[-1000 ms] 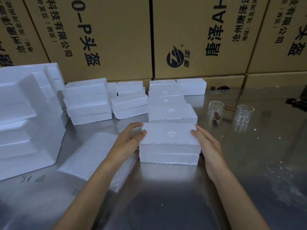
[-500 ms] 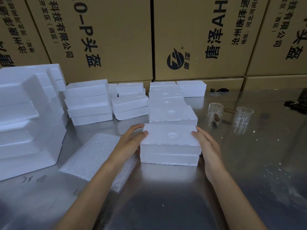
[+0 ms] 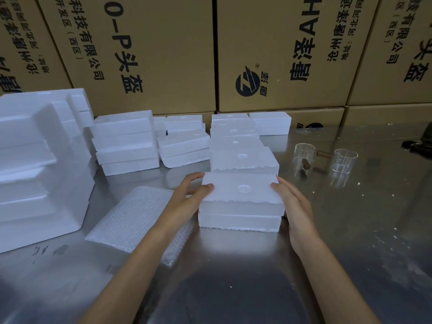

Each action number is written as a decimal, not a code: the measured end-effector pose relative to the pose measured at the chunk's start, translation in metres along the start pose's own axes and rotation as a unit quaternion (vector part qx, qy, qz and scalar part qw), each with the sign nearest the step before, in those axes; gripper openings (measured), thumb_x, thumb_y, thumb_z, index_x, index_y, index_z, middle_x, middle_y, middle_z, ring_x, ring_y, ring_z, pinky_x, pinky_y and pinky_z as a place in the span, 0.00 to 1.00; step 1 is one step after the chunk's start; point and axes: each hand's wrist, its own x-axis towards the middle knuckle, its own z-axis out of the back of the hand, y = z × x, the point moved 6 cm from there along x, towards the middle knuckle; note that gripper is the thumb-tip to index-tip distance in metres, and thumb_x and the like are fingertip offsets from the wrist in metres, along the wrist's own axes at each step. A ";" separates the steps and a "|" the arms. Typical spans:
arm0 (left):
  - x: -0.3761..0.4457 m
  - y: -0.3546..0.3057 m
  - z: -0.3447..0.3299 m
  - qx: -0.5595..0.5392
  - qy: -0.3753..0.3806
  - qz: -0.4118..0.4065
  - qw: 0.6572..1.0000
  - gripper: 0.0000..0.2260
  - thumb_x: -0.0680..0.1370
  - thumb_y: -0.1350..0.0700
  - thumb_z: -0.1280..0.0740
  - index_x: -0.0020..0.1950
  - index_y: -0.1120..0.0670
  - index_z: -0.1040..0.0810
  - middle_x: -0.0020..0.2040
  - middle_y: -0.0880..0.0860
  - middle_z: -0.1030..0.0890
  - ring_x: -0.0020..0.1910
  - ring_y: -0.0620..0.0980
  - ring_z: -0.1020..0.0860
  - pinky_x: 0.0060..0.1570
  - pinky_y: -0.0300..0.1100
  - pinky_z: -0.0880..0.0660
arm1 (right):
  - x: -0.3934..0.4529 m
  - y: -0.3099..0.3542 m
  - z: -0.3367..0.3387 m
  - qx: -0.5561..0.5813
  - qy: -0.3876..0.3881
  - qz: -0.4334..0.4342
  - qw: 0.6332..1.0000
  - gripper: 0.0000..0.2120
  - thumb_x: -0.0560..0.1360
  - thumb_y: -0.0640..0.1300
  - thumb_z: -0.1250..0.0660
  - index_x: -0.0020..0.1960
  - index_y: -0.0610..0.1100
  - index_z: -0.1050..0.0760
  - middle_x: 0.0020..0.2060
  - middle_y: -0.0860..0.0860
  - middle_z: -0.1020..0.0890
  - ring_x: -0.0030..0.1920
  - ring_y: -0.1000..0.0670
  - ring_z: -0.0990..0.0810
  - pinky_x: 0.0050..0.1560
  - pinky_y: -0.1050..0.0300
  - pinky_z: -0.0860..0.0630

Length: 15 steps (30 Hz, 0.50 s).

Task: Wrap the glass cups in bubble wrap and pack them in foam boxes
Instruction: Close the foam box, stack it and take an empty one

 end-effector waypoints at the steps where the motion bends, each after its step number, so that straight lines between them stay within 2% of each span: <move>1: -0.001 -0.001 -0.001 0.006 0.002 0.000 1.000 0.15 0.76 0.42 0.30 0.61 0.32 0.27 0.59 0.45 0.21 0.56 0.43 0.21 0.49 0.37 0.26 | 0.000 0.000 0.000 -0.003 0.000 -0.002 1.000 0.14 0.75 0.46 0.29 0.61 0.53 0.18 0.54 0.55 0.14 0.56 0.52 0.16 0.60 0.52 0.22; 3: -0.002 -0.002 -0.001 0.011 -0.001 0.000 1.000 0.15 0.75 0.42 0.29 0.59 0.31 0.27 0.59 0.44 0.21 0.53 0.39 0.20 0.44 0.34 0.27 | 0.001 0.000 0.000 -0.008 0.001 -0.006 1.000 0.14 0.76 0.46 0.29 0.61 0.53 0.18 0.54 0.55 0.14 0.56 0.52 0.16 0.62 0.50 0.22; 7: -0.002 -0.001 0.001 0.015 -0.011 0.001 1.000 0.16 0.74 0.42 0.28 0.60 0.32 0.26 0.59 0.47 0.20 0.55 0.44 0.20 0.51 0.39 0.25 | 0.002 0.001 0.002 -0.017 0.009 -0.009 1.000 0.16 0.76 0.46 0.28 0.63 0.52 0.19 0.56 0.54 0.15 0.58 0.52 0.17 0.65 0.48 0.24; 10: -0.002 -0.001 0.004 0.013 -0.023 0.003 1.000 0.18 0.72 0.41 0.26 0.60 0.33 0.26 0.56 0.48 0.19 0.53 0.45 0.18 0.51 0.41 0.23 | 0.002 0.000 0.002 -0.009 0.009 -0.015 1.000 0.16 0.75 0.47 0.27 0.62 0.53 0.19 0.54 0.55 0.14 0.56 0.53 0.16 0.62 0.50 0.22; 15: -0.003 -0.002 0.001 0.005 -0.047 -0.008 0.999 0.19 0.71 0.43 0.24 0.60 0.36 0.24 0.54 0.48 0.17 0.52 0.46 0.18 0.57 0.48 0.21 | -0.001 0.007 0.008 -0.021 -0.082 0.053 0.995 0.08 0.74 0.51 0.25 0.48 0.48 0.16 0.46 0.54 0.13 0.50 0.53 0.16 0.56 0.51 0.21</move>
